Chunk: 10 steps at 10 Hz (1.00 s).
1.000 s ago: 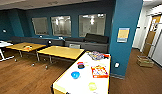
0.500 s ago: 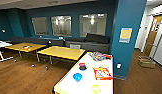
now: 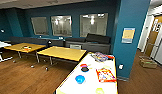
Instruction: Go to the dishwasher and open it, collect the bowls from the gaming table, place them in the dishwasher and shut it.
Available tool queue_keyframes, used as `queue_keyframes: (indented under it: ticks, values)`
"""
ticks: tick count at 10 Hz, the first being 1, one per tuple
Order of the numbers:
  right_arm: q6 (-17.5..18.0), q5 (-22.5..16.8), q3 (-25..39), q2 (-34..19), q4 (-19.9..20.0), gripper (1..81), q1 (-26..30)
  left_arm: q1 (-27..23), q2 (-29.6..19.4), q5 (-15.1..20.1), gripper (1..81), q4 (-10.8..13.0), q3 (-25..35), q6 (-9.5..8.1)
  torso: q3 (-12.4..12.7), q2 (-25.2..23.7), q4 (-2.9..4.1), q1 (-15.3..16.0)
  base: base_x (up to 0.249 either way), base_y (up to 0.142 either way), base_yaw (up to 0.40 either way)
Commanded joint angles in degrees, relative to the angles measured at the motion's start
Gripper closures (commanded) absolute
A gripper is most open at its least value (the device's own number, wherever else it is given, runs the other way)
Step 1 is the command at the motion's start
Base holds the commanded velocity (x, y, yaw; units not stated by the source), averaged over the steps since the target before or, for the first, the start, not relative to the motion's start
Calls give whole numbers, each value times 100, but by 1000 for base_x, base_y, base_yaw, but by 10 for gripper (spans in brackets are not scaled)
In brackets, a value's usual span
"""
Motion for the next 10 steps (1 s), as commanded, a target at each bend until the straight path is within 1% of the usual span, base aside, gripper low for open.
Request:
queue_keyframes:
  ticks: [1,10]
  values:
    - [-16,-279,27,30,-25,10,298,-258,-22,246,10,-4,6,32,0,0,0,0,107,80,0]
    - [-16,-279,9,30,-16,10,297,-258,-4,246,10,-4,6,41,0,0,0,-2,99,100,0]
